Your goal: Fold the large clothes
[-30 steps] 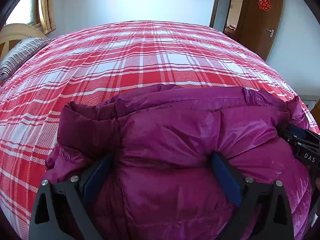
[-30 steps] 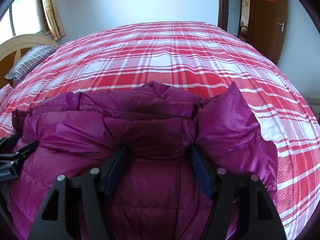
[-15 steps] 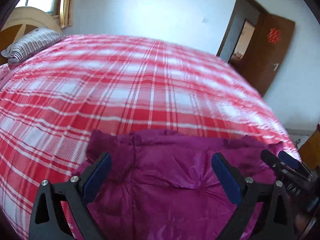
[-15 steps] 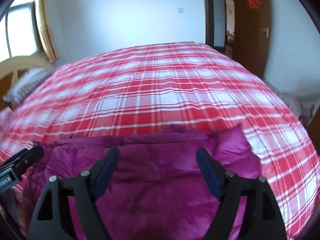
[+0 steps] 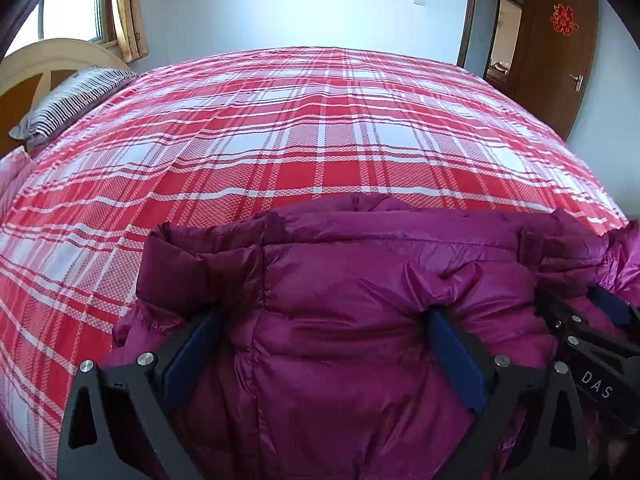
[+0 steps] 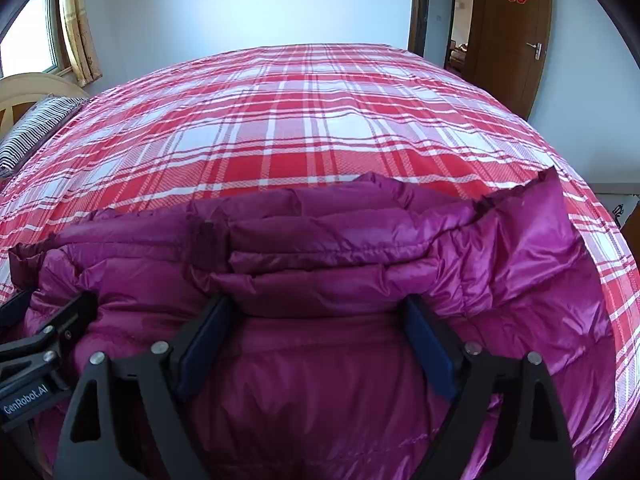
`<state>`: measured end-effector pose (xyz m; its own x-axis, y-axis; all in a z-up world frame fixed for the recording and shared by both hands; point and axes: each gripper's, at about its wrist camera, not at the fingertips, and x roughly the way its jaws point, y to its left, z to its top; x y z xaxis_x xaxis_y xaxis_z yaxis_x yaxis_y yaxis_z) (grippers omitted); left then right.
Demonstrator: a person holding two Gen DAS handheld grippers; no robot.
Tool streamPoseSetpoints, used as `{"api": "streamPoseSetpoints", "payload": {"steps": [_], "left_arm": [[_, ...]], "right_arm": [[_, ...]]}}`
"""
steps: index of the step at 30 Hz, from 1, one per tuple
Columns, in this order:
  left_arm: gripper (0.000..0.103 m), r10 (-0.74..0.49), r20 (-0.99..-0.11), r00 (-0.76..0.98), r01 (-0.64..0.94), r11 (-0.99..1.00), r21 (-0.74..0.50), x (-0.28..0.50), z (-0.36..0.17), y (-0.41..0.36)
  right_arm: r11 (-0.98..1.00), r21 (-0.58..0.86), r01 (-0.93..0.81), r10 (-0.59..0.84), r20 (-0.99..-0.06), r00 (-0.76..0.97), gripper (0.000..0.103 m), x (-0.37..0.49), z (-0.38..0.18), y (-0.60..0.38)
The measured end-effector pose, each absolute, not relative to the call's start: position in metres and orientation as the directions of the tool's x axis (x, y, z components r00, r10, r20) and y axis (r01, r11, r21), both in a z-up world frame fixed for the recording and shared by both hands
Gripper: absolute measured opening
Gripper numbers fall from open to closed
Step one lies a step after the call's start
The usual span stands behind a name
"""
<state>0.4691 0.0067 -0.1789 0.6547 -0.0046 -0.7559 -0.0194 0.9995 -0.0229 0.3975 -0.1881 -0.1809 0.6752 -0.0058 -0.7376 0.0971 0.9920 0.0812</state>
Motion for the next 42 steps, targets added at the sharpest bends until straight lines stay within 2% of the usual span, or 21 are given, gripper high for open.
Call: {"api": "streamPoseSetpoints", "payload": {"steps": [15, 42], "left_arm": [[0.102, -0.004, -0.763, 0.647, -0.016, 1.0, -0.019, 0.4719, -0.1825, 0.0066], [0.102, 0.008, -0.765, 0.643, -0.014, 1.0, -0.002, 0.4732, -0.1841, 0.0038]], "right_arm": [[0.994, 0.053, 0.098, -0.027, -0.742, 0.669, 0.094, 0.4006, -0.1849, -0.1836], [0.992, 0.092, 0.086, 0.011, -0.743, 0.669, 0.097, 0.4019, -0.1873, -0.1882]]}}
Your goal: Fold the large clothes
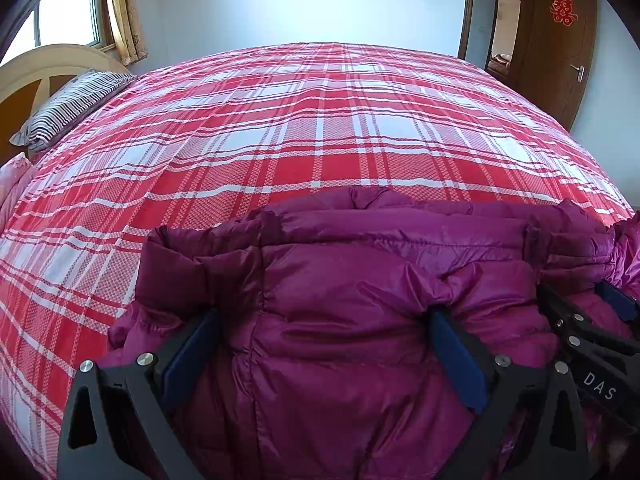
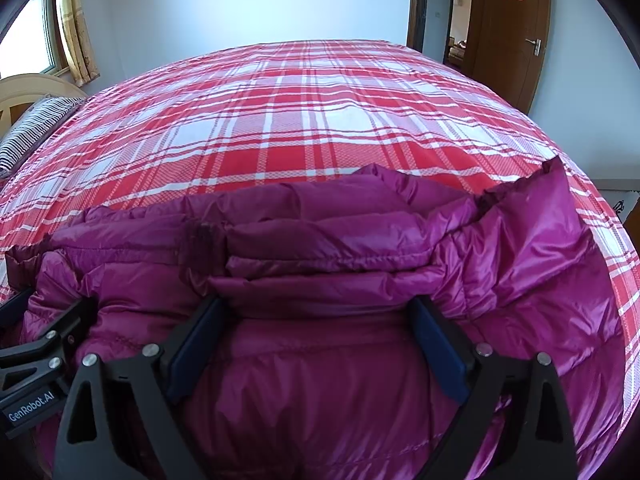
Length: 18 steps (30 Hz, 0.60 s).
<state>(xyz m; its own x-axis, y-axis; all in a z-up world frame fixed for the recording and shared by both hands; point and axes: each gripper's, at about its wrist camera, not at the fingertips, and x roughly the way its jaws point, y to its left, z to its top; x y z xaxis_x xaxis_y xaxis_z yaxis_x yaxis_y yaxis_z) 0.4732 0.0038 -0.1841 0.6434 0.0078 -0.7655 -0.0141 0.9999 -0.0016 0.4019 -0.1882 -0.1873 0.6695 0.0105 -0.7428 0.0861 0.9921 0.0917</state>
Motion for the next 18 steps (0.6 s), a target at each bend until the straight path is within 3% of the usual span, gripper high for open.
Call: {"api": "streamPoseSetpoints", "payload": {"steps": [5, 8, 11, 13, 16, 18], "left_arm": [[0.102, -0.003, -0.779, 0.627, -0.007, 1.0, -0.009, 0.477, -0.184, 0.004], [0.102, -0.015, -0.777, 0.63, -0.006, 1.0, -0.025, 0.476, -0.184, 0.006], [0.102, -0.009, -0.77, 0.639, -0.007, 1.0, -0.018, 0.475, -0.184, 0.004], [0.102, -0.014, -0.768, 0.64, -0.007, 1.0, -0.024, 0.475, -0.184, 0.005], [0.102, -0.014, -0.769, 0.639, -0.006, 1.0, -0.023, 0.475, -0.184, 0.005], [0.102, -0.018, -0.769, 0.639, -0.003, 1.0, -0.026, 0.476, -0.184, 0.005]], "right_arm": [[0.992, 0.103, 0.073, 0.029, -0.749, 0.662, 0.1, 0.403, -0.187, -0.189], [0.981, 0.191, 0.018, 0.132, -0.741, 0.659, 0.102, 0.402, -0.178, -0.2], [0.946, 0.324, -0.013, 0.231, -0.646, 0.727, 0.097, 0.389, -0.155, -0.237], [0.941, 0.338, 0.002, 0.208, -0.583, 0.786, 0.099, 0.381, -0.146, -0.259], [0.943, 0.318, 0.101, 0.135, -0.642, 0.754, 0.1, 0.392, -0.163, -0.286], [0.917, 0.383, 0.111, 0.184, -0.654, 0.734, 0.1, 0.397, -0.181, -0.298]]}}
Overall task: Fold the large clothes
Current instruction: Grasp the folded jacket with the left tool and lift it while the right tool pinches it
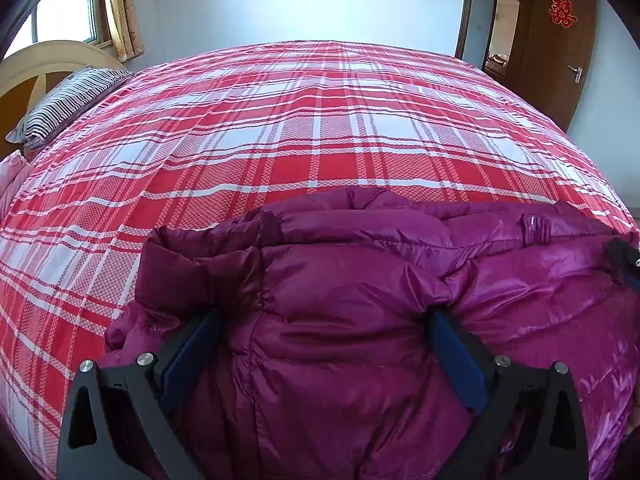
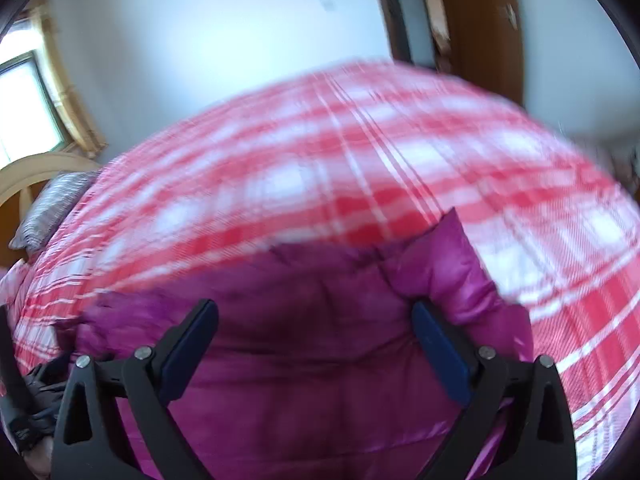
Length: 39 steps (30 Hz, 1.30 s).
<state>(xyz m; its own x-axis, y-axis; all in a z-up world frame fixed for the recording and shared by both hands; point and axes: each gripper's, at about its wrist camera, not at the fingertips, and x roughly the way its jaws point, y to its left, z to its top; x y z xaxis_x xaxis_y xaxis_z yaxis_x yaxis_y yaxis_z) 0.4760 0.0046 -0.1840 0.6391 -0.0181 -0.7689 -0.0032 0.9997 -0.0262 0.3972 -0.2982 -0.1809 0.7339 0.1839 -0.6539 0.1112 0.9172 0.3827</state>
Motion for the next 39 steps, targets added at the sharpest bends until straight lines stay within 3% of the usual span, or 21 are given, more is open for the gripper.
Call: {"api": "streamPoseSetpoints", "payload": {"steps": [7, 12, 17, 20, 25, 27, 33, 34, 35, 36, 39], "left_arm": [[0.102, -0.026, -0.771, 0.636, 0.0, 0.999, -0.034, 0.477, -0.184, 0.005], [0.102, -0.137, -0.774, 0.619, 0.056, 0.99, -0.13, 0.466, -0.158, 0.027], [0.102, -0.283, -0.689, 0.667, 0.142, 0.956, -0.255, 0.426, -0.128, 0.101], [0.102, -0.351, -0.692, 0.631, 0.14, 0.929, -0.343, 0.425, -0.144, 0.143], [0.102, -0.579, -0.605, 0.547, 0.141, 0.776, -0.615, 0.436, -0.183, 0.167], [0.102, -0.617, -0.59, 0.521, 0.144, 0.745, -0.651, 0.44, -0.192, 0.16], [0.101, -0.644, -0.576, 0.504, 0.204, 0.736, -0.645, 0.451, -0.195, 0.14], [0.091, -0.648, -0.579, 0.496, 0.212, 0.736, -0.642, 0.452, -0.194, 0.139], [0.073, -0.651, -0.583, 0.485, 0.22, 0.737, -0.64, 0.453, -0.194, 0.139], [0.03, -0.668, -0.587, 0.456, 0.218, 0.724, -0.654, 0.455, -0.197, 0.14], [0.023, -0.737, -0.535, 0.413, 0.184, 0.643, -0.743, 0.453, -0.209, 0.152]], "right_arm": [[0.838, 0.541, 0.077, 0.305, -0.58, 0.756, 0.103, 0.397, -0.193, -0.316], [0.943, 0.318, 0.095, 0.163, -0.695, 0.7, 0.1, 0.39, -0.17, -0.288], [0.973, 0.206, -0.106, 0.211, -0.599, 0.772, 0.1, 0.3, -0.124, -0.227], [0.961, 0.051, -0.272, 0.254, -0.553, 0.793, 0.102, 0.244, -0.118, -0.165], [0.849, -0.197, -0.49, 0.32, -0.547, 0.774, 0.102, 0.173, -0.146, -0.059], [0.806, -0.269, -0.527, 0.308, -0.57, 0.762, 0.1, 0.165, -0.163, -0.03], [0.745, -0.465, -0.477, 0.214, -0.511, 0.832, 0.092, 0.173, -0.182, 0.009], [0.743, -0.459, -0.488, 0.212, -0.53, 0.821, 0.087, 0.179, -0.185, 0.011], [0.745, -0.433, -0.508, 0.222, -0.556, 0.801, 0.073, 0.184, -0.186, 0.012], [0.746, -0.408, -0.526, 0.234, -0.58, 0.781, 0.056, 0.186, -0.186, 0.014], [0.732, -0.441, -0.52, 0.219, -0.57, 0.792, 0.024, 0.182, -0.187, 0.023]]}}
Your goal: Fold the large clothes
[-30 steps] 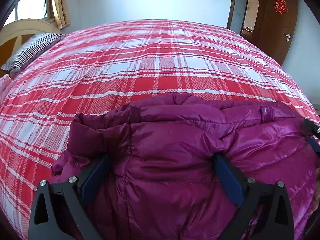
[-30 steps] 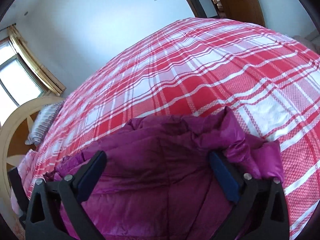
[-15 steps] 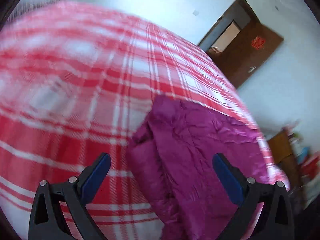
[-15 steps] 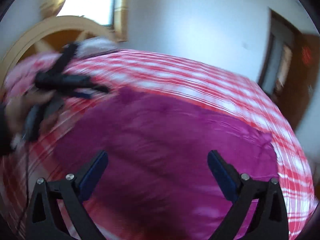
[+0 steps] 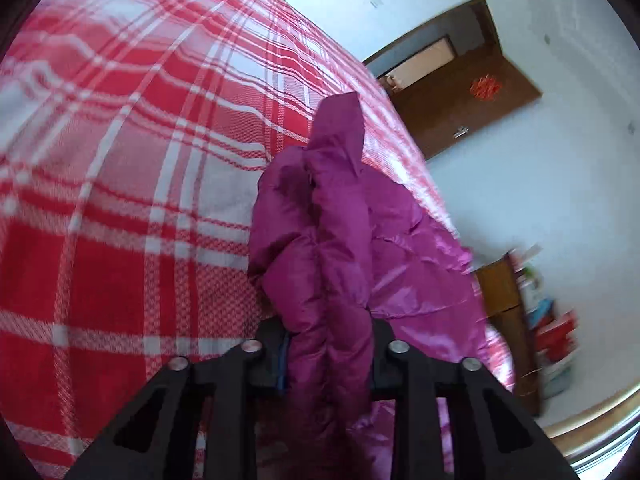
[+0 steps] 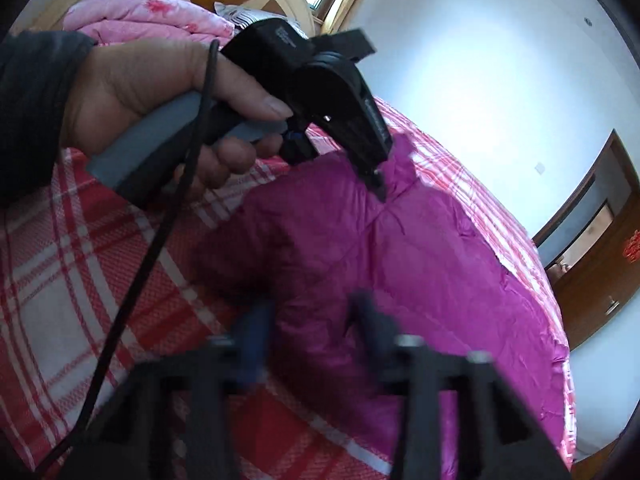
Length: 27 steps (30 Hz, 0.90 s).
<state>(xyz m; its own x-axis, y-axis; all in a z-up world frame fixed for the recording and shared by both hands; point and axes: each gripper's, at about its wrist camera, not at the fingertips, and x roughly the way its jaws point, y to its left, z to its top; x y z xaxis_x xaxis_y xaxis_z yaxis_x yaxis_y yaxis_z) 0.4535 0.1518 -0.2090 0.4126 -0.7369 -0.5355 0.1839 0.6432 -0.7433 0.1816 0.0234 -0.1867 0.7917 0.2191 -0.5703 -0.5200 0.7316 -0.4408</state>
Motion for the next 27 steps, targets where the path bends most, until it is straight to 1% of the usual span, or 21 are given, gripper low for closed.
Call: {"api": "streamPoseSetpoints", "payload": {"steps": [2, 4, 6, 11, 15, 17, 20, 23, 27], "left_arm": [[0.022, -0.74, -0.528, 0.417, 0.186, 0.638, -0.747, 0.451, -0.209, 0.155], [0.018, -0.757, -0.506, 0.414, 0.174, 0.612, -0.772, 0.447, -0.209, 0.158], [0.017, -0.766, -0.491, 0.416, 0.169, 0.595, -0.786, 0.443, -0.207, 0.161], [0.016, -0.778, -0.453, 0.436, 0.185, 0.57, -0.801, 0.423, -0.191, 0.181], [0.016, -0.793, -0.398, 0.462, 0.185, 0.525, -0.831, 0.413, -0.17, 0.198], [0.016, -0.805, -0.354, 0.477, 0.208, 0.495, -0.844, 0.408, -0.146, 0.2], [0.016, -0.813, -0.322, 0.484, 0.254, 0.483, -0.838, 0.406, -0.108, 0.189], [0.016, -0.831, -0.31, 0.461, 0.31, 0.478, -0.822, 0.408, -0.074, 0.16], [0.016, -0.86, -0.321, 0.396, 0.403, 0.477, -0.781, 0.415, -0.038, 0.091]], "right_arm": [[0.732, -0.432, -0.527, 0.22, -0.582, 0.783, 0.019, 0.179, -0.185, 0.027], [0.75, -0.394, -0.532, 0.231, -0.597, 0.768, 0.016, 0.177, -0.18, 0.026], [0.757, -0.363, -0.544, 0.252, -0.605, 0.755, 0.013, 0.178, -0.175, 0.02], [0.747, -0.286, -0.6, 0.352, -0.595, 0.723, 0.011, 0.164, -0.151, 0.019], [0.731, -0.196, -0.653, 0.461, -0.564, 0.685, 0.011, 0.17, -0.131, 0.012], [0.731, -0.12, -0.672, 0.524, -0.532, 0.665, 0.011, 0.17, -0.115, 0.0], [0.738, 0.006, -0.675, 0.599, -0.464, 0.652, 0.009, 0.173, -0.089, -0.033], [0.746, 0.113, -0.657, 0.64, -0.396, 0.658, 0.009, 0.171, -0.071, -0.078], [0.756, 0.244, -0.608, 0.654, -0.335, 0.678, 0.009, 0.163, -0.062, -0.144]]}}
